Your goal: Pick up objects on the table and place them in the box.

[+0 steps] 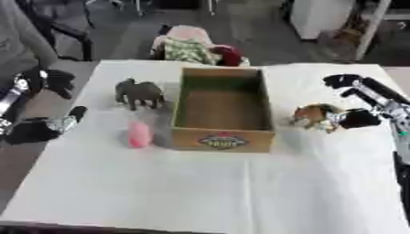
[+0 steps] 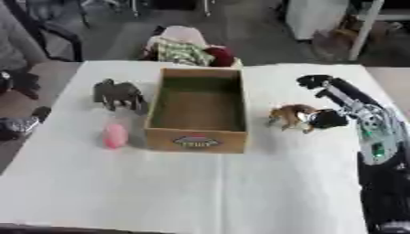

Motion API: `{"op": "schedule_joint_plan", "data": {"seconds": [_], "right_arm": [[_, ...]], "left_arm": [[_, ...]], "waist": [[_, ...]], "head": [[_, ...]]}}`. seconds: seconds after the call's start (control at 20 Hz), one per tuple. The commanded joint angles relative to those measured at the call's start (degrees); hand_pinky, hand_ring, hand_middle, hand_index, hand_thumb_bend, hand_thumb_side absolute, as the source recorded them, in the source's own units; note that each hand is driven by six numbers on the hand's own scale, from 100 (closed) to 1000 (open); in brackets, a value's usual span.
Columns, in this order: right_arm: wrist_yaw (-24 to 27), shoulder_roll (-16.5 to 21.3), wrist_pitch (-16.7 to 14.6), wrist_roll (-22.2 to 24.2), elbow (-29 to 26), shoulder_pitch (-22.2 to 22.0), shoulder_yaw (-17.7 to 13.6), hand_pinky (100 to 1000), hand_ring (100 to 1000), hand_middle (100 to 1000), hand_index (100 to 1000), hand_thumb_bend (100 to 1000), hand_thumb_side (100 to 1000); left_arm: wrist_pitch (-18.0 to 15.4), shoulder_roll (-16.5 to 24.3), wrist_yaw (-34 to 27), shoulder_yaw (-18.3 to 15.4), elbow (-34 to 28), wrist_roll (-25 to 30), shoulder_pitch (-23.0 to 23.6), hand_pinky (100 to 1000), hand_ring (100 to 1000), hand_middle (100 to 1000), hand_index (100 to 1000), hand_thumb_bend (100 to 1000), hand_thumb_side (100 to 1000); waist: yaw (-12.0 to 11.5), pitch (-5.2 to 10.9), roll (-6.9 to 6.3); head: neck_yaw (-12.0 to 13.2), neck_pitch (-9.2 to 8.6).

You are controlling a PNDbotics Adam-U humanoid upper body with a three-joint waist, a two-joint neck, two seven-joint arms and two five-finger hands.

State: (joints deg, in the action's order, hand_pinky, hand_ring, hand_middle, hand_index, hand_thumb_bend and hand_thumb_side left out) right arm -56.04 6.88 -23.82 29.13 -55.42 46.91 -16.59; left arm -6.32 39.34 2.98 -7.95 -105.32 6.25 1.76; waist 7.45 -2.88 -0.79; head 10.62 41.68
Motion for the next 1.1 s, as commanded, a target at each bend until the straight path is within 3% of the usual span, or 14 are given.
{"op": "schedule_joint_plan", "data": {"seconds": [0.05,0.55,0.95,1.1], "right_arm": [[0.4,1.11,-0.13,0.35,-1.53,1.17,0.01,787,887,834,925,220,189],[0.43,1.15,-0.19,0.8,-1.41,0.99,0.14,791,888,832,924,226,182],[-4.97,1.09,-1.79,0.13,1.16,1.01,0.38,807,895,840,925,275,190],[-7.27,0.58,-1.5,-0.05,3.07,0.81,1.17,824,900,842,922,361,203]], "left_arm": [[-0.1,1.33,-0.26,-0.7,-0.67,0.0,-0.28,853,604,605,774,370,113],[-0.09,1.17,-0.36,-0.83,-0.68,-0.01,-0.12,852,604,605,771,366,112],[-0.05,0.95,-0.34,-0.85,-0.63,0.06,-0.02,852,604,604,771,365,113],[-0.05,0.83,-0.3,-0.69,-0.54,0.22,-0.08,853,604,605,770,365,113]], "waist": [[0.03,0.68,-0.08],[0.01,0.78,0.01],[0.0,0.75,-0.04],[0.01,0.57,-0.18]], "head": [[0.03,-0.78],[-0.01,-0.72],[-0.07,-0.9],[-0.14,-0.85]]}}
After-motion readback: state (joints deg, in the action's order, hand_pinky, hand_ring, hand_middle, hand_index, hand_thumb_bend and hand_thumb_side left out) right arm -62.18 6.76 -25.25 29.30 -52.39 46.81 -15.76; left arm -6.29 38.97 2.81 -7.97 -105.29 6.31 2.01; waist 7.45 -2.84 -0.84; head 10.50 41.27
